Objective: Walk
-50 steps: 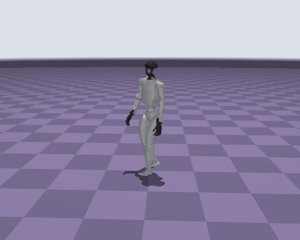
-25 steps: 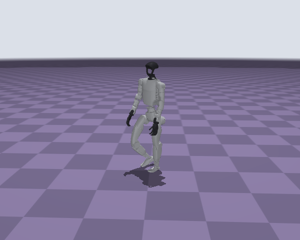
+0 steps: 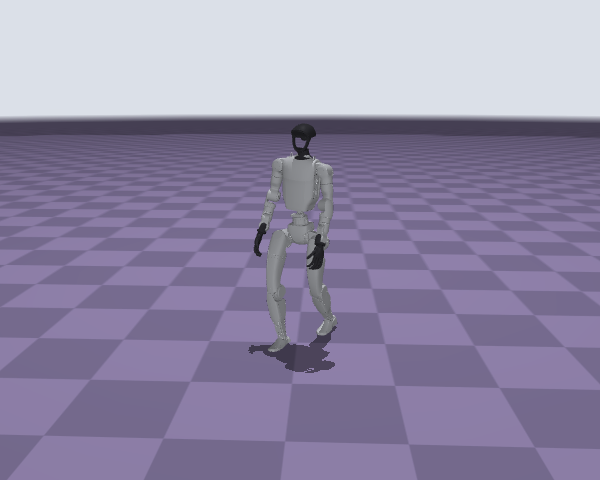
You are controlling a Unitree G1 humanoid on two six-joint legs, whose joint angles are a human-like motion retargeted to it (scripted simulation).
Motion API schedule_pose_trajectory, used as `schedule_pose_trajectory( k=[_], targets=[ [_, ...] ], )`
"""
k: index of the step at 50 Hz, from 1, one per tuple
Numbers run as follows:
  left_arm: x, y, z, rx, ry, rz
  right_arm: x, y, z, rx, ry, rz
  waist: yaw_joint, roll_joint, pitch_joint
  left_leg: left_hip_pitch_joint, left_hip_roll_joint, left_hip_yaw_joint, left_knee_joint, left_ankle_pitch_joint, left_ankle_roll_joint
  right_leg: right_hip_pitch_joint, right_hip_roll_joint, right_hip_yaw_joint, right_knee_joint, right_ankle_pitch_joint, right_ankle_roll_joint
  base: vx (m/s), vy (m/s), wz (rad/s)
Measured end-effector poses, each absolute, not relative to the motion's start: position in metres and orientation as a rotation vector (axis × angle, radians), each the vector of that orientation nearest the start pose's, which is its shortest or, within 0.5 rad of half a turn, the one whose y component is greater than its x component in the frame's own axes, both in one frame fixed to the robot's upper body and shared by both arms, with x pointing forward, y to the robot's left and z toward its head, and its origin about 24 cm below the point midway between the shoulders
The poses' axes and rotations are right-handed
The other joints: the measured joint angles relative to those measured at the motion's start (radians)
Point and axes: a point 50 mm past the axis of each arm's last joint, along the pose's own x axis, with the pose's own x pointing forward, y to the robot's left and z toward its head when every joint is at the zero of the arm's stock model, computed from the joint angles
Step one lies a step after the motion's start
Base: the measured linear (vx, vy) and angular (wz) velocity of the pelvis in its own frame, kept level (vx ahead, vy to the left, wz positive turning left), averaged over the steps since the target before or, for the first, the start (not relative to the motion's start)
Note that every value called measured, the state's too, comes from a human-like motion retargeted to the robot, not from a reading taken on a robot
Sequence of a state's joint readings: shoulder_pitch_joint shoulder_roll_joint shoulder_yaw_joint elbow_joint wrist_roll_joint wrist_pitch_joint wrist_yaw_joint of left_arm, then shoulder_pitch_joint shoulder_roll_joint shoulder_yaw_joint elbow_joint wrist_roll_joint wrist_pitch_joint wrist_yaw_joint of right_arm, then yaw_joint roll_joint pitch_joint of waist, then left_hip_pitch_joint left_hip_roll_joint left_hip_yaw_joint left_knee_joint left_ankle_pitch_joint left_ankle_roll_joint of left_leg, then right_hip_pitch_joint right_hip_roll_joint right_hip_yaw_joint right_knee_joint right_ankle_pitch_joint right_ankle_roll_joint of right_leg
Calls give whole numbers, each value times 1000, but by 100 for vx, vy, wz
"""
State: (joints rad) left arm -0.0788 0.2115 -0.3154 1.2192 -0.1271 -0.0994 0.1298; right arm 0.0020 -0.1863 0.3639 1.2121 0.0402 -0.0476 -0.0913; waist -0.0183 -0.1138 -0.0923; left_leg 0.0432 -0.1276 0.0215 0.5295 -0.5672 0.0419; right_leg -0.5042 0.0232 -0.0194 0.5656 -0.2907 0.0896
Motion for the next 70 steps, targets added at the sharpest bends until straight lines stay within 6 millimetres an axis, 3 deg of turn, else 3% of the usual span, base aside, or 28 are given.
schedule_pose_trajectory(
  k=[5, 10, 14, 18, 25, 32, 35, 38, 40, 45, 50, 55, 58, 60, 63, 67, 70],
  targets=[
    [99, 216, -162, 329, 1136, 51, 110, -194, -162, -416, 1104, 97, 44, 57, -13, -241, 155, 73, 558, 78, -41, 69, 79, -22, -36, -37, -54, -3, -4, 26],
    [88, 218, -164, 317, 1175, 54, 146, -192, -150, -453, 1001, 88, 102, 48, -9, -475, 241, 131, 750, 30, 28, 144, 88, -6, -103, -78, -77, -4, -3, 24],
    [83, 218, -165, 296, 1189, 52, 181, -188, -136, -441, 903, 75, 130, 17, 9, -595, 228, 169, 598, 8, 56, 229, 60, 13, -176, -95, -73, -4, -1, 32],
    [75, 214, -167, 281, 1203, 38, 205, -182, -122, -414, 810, 77, 143, -2, 19, -637, 178, 189, 279, 51, 43, 310, 30, 27, -222, -123, -71, -2, 1, 39],
    [67, 208, -170, 278, 1220, 18, 221, -173, -111, -407, 723, 119, 142, -12, -2, -626, 79, 146, -238, 188, 3, 376, -4, 40, -195, -196, -80, 1, 3, 32],
    [51, 204, -173, 278, 1269, 17, 199, -165, -124, -405, 780, 169, 124, -72, -35, -571, -19, 139, -203, 284, 29, 403, -88, 72, 46, -252, -30, 5, 4, 31],
    [60, 207, -172, 278, 1261, 30, 181, -164, -135, -383, 860, 194, 114, -124, -28, -510, -92, 148, -190, 287, 58, 395, -146, 101, 227, -160, 44, 5, 5, 33],
    [74, 208, -169, 272, 1223, 44, 161, -163, -146, -362, 946, 225, 93, -165, -22, -432, -161, 148, -220, 267, 93, 317, -204, 113, 487, 23, 114, 2, 5, 34],
    [89, 210, -166, 278, 1178, 50, 152, -164, -150, -360, 986, 242, 77, -175, -13, -369, -185, 141, -259, 250, 108, 241, -235, 106, 644, 85, 116, 0, 5, 24],
    [137, 214, -151, 318, 1037, 62, 138, -170, -156, -381, 1033, 253, 30, -151, 15, -182, -185, 104, -390, 222, 105, 33, -288, 43, 796, -44, 9, -1, 4, 23],
    [188, 213, -128, 338, 876, 75, 129, -181, -158, -390, 1065, 231, -13, -87, 48, -6, -140, 55, -521, 212, 85, -99, -248, -40, 542, -120, -29, -2, 1, 39],
    [221, 205, -109, 361, 747, 41, 111, -192, -162, -398, 1127, 201, -28, -30, 61, 98, -84, 31, -563, 170, 74, -104, -129, -48, 29, -52, 25, -3, -2, 52],
    [227, 199, -105, 386, 708, 7, 99, -194, -166, -401, 1167, 198, -23, -29, 53, 123, -81, 26, -531, 122, 74, -106, -93, -19, -164, -34, 51, -1, -4, 47],
    [227, 195, -105, 399, 704, -22, 93, -196, -167, -403, 1190, 201, -17, -21, 50, 133, -72, 15, -478, 76, 72, -87, -72, -10, -229, -6, 53, 3, -5, 41],
    [211, 189, -117, 408, 757, -67, 86, -196, -169, -408, 1216, 211, -10, -5, 50, 139, -51, -5, -324, 14, 57, -56, -43, 1, -172, 31, 41, 5, -6, 35],
    [165, 187, -142, 413, 916, -117, 87, -195, -169, -411, 1211, 213, -2, 33, 43, 68, 14, -1, 46, 6, 0, -14, 15, 4, -42, 42, 3, 3, -7, 30],
    [122, 190, -159, 421, 1060, -156, 100, -191, -166, -416, 1162, 211, 11, 76, 26, -78, 106, 28, 426, 117, -62, 18, 76, -14, -3, 8, -48, -1, -6, 27]
  ],
)
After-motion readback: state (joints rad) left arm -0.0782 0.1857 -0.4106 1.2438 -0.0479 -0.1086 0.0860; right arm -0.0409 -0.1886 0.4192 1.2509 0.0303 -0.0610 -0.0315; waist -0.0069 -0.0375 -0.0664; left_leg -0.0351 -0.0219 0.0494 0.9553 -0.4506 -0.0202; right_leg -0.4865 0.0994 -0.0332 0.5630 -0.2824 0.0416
